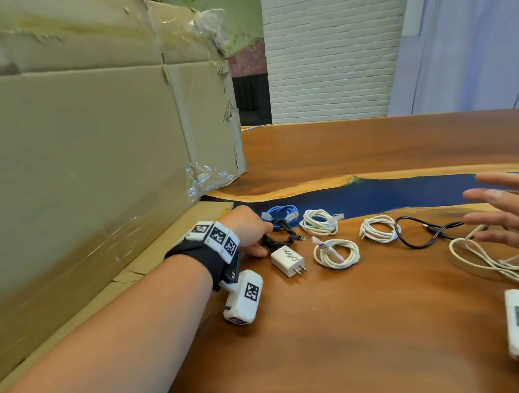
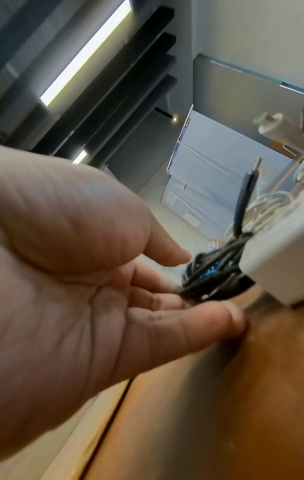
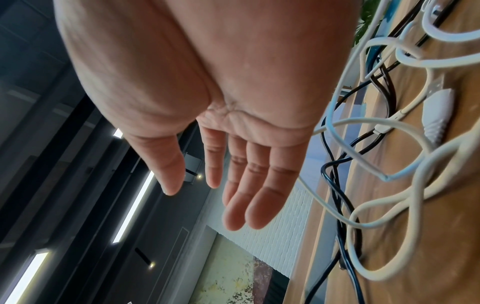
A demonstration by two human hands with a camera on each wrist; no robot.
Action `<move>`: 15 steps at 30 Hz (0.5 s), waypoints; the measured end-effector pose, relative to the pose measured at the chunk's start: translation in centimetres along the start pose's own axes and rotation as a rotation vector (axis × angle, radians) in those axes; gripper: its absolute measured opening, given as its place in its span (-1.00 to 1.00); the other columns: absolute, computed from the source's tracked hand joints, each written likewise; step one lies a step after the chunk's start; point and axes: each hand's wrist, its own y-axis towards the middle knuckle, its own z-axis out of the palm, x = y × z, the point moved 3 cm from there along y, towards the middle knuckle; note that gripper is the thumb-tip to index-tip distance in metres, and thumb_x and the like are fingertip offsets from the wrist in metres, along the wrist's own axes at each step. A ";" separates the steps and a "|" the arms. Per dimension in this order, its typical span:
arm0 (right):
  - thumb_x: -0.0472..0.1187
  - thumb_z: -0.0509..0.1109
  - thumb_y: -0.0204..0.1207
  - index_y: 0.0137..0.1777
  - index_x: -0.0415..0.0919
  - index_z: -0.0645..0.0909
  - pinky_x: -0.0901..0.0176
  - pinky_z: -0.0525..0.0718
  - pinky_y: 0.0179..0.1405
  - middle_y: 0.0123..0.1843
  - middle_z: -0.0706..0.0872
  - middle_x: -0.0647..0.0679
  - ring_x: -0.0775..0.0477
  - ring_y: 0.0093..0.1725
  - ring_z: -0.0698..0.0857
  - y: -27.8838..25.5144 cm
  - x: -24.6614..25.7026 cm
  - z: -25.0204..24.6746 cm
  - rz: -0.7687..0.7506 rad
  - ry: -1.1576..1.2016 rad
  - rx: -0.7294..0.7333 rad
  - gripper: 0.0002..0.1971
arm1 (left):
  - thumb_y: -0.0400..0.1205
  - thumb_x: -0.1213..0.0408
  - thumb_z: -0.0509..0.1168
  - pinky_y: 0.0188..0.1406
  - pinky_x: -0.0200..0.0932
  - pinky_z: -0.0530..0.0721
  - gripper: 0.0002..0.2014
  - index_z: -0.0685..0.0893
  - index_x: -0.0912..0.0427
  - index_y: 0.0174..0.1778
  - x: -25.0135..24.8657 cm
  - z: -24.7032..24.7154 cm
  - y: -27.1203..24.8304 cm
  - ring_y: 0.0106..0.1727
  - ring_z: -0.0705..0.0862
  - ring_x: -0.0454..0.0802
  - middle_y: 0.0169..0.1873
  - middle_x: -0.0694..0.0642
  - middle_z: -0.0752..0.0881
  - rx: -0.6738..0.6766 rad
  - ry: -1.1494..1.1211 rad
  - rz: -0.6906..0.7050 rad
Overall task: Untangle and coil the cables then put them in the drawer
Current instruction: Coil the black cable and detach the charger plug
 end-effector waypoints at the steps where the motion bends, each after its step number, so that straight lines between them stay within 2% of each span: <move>1: 0.15 0.59 0.17 0.30 0.08 0.74 0.08 0.87 -0.30 0.19 0.87 -0.09 -0.17 -0.04 0.90 -0.2 0.7 0.0 -0.004 -0.051 0.008 -0.38 | 0.76 0.11 0.33 0.18 0.02 0.81 -0.64 0.59 0.20 0.43 -0.2 -0.1 0.1 0.11 0.82 0.12 0.13 0.23 0.80 0.038 0.155 0.004; 3: 0.16 0.59 0.15 0.28 0.08 0.74 0.11 0.85 -0.33 0.17 0.87 -0.08 -0.15 -0.06 0.90 -0.3 1.3 0.2 0.006 -0.075 0.019 -0.38 | 0.77 0.06 0.29 0.13 0.08 0.84 -0.70 0.66 0.15 0.31 -0.3 -0.7 0.1 0.02 0.87 0.14 0.02 0.22 0.84 -0.026 0.033 -0.089; 6: 0.20 0.64 0.07 0.24 0.08 0.75 0.15 0.83 -0.37 0.15 0.88 -0.07 -0.09 -0.12 0.90 -0.4 1.4 -0.5 -0.030 -0.077 -0.025 -0.34 | 0.75 0.01 0.27 0.13 0.07 0.81 -0.74 0.69 0.13 0.09 -1.3 -2.0 -0.1 -0.08 0.79 0.10 0.03 0.17 0.82 -0.175 0.116 -0.035; 7: 0.22 0.68 0.06 0.24 0.06 0.75 0.16 0.83 -0.37 0.14 0.88 -0.06 -0.08 -0.13 0.90 -0.4 1.6 -0.7 -0.025 -0.086 -0.039 -0.32 | 0.73 0.01 0.28 0.10 0.04 0.78 -0.71 0.69 0.19 0.08 -1.7 -2.4 0.0 -0.07 0.74 0.10 0.03 0.16 0.79 -0.250 0.123 -0.021; 8: 0.20 0.70 0.12 0.24 0.04 0.75 0.17 0.83 -0.38 0.13 0.88 -0.07 -0.09 -0.13 0.89 -0.3 1.6 -1.2 -0.024 -0.094 -0.048 -0.36 | 0.73 0.03 0.27 0.10 0.03 0.73 -0.68 0.67 0.24 0.15 -2.3 -2.7 -0.3 -0.01 0.72 0.12 0.06 0.14 0.76 -0.308 0.087 0.006; 9: 0.12 0.68 0.27 0.23 0.02 0.75 0.19 0.83 -0.37 0.12 0.88 -0.09 -0.12 -0.10 0.88 -0.1 1.5 -1.6 -0.012 -0.124 -0.076 -0.48 | 0.73 0.04 0.25 0.17 0.06 0.72 -0.61 0.65 0.24 0.33 -3.0 -2.7 -0.5 0.11 0.72 0.15 0.20 0.17 0.75 -0.354 0.050 0.036; 10: 0.00 0.62 0.46 0.22 0.01 0.75 0.20 0.83 -0.35 0.13 0.87 -0.11 -0.16 -0.07 0.86 0.1 1.4 -2.1 -0.005 -0.134 -0.100 -0.66 | 0.74 0.03 0.24 0.29 0.10 0.69 -0.52 0.55 0.18 0.54 -3.9 -2.5 -0.6 0.27 0.69 0.18 0.39 0.18 0.68 -0.380 0.022 0.071; 11: -0.11 0.55 0.58 0.20 0.01 0.75 0.19 0.83 -0.32 0.13 0.87 -0.13 -0.18 -0.04 0.85 0.3 1.4 -2.7 0.014 -0.160 -0.139 -0.78 | 0.74 0.02 0.25 0.40 0.12 0.64 -0.45 0.44 0.07 0.67 -5.2 -1.9 -1.1 0.41 0.63 0.18 0.54 0.14 0.58 -0.379 -0.004 0.118; 12: -0.16 0.51 0.63 0.18 0.01 0.75 0.16 0.82 -0.27 0.12 0.87 -0.13 -0.17 -0.03 0.85 0.5 1.2 -3.4 0.024 -0.203 -0.174 -0.83 | 0.74 0.02 0.27 0.44 0.11 0.61 -0.44 0.41 -0.02 0.69 -6.5 -1.0 -1.7 0.46 0.60 0.15 0.59 0.07 0.54 -0.369 -0.018 0.175; 13: -0.17 0.50 0.64 0.17 0.01 0.76 0.10 0.79 -0.22 0.11 0.88 -0.13 -0.15 -0.04 0.84 0.6 1.0 -4.0 0.043 -0.249 -0.202 -0.85 | 0.73 0.03 0.29 0.40 0.06 0.62 -0.49 0.47 -0.10 0.64 -8.2 0.0 -2.4 0.42 0.62 0.11 0.54 0.02 0.58 -0.359 -0.026 0.250; 15: -0.14 0.52 0.63 0.13 0.01 0.78 0.02 0.72 -0.19 0.08 0.88 -0.11 -0.10 -0.06 0.83 0.8 0.8 -4.9 0.059 -0.364 -0.225 -0.88 | 0.72 0.07 0.33 0.14 -0.08 0.67 -0.65 0.66 -0.17 0.44 -11.8 2.3 -3.7 0.19 0.70 -0.02 0.30 -0.06 0.71 -0.311 -0.031 0.381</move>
